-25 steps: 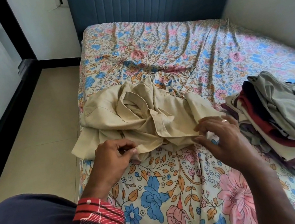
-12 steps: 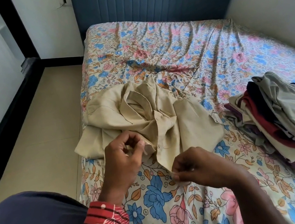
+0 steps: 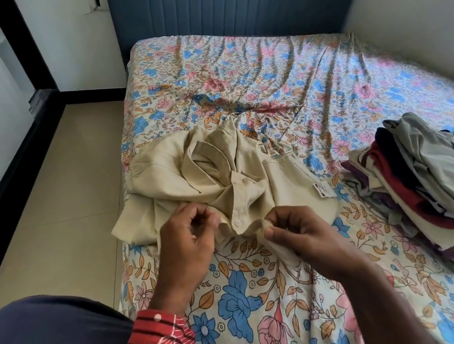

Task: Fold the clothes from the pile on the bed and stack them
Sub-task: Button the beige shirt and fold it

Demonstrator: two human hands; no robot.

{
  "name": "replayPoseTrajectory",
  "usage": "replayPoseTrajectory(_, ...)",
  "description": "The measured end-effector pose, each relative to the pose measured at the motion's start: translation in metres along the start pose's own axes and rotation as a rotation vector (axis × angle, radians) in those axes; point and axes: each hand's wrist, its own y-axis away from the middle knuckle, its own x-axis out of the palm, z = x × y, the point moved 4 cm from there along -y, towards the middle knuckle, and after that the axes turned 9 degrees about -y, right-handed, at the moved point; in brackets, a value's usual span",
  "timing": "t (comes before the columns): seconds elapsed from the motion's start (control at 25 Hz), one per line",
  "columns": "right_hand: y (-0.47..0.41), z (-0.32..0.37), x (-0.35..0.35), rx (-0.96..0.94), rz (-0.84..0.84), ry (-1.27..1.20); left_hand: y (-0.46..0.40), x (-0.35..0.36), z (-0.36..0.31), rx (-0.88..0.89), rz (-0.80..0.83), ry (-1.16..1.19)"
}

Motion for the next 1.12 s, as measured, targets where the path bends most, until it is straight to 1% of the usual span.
replayPoseTrajectory(0.08, -0.008, -0.004, 0.013, 0.076, -0.017, -0.069, 0.004, 0.010, -0.003, -0.060, 0.116, 0.052)
replayPoseTrajectory(0.12, -0.013, -0.002, 0.018, 0.092, -0.065, -0.120, 0.005, 0.014, -0.003, -0.073, 0.144, 0.075)
replayPoseTrajectory(0.16, -0.018, 0.000, 0.021, 0.069, -0.174, -0.149, 0.005, 0.016, -0.003, -0.078, 0.148, 0.100)
replayPoseTrajectory(0.2, -0.021, 0.004, 0.022, 0.006, -0.346, -0.114, 0.005, 0.017, -0.003, -0.084, 0.132, 0.131)
replayPoseTrajectory(0.24, -0.022, 0.007, 0.024, -0.086, -0.557, -0.017, 0.004, 0.017, -0.002, -0.092, 0.100, 0.166)
replayPoseTrajectory(0.28, -0.020, 0.012, 0.030, -0.180, -0.727, 0.100, 0.004, 0.018, -0.002, -0.098, 0.063, 0.206)
replayPoseTrajectory(0.32, -0.018, 0.015, 0.040, -0.249, -0.805, 0.187, 0.005, 0.018, -0.002, -0.103, 0.026, 0.246)
replayPoseTrajectory(0.4, -0.017, 0.014, 0.059, -0.291, -0.803, 0.216, 0.006, 0.019, -0.004, -0.117, -0.022, 0.321)
replayPoseTrajectory(0.52, -0.021, 0.007, 0.062, -0.279, -0.727, 0.106, 0.006, 0.018, -0.004, -0.128, -0.065, 0.376)
replayPoseTrajectory(0.68, -0.023, 0.001, 0.058, -0.229, -0.628, -0.069, 0.006, 0.018, -0.004, -0.097, -0.082, 0.333)
replayPoseTrajectory(0.8, -0.021, 0.000, 0.059, -0.217, -0.612, -0.168, 0.005, 0.017, -0.003, -0.040, -0.108, 0.255)
replayPoseTrajectory(0.96, -0.019, 0.001, 0.059, -0.215, -0.610, -0.190, 0.005, 0.018, -0.002, 0.000, -0.148, 0.162)
replayPoseTrajectory(1.12, -0.019, 0.003, 0.059, -0.222, -0.589, -0.162, 0.005, 0.017, 0.002, -0.006, -0.143, 0.165)
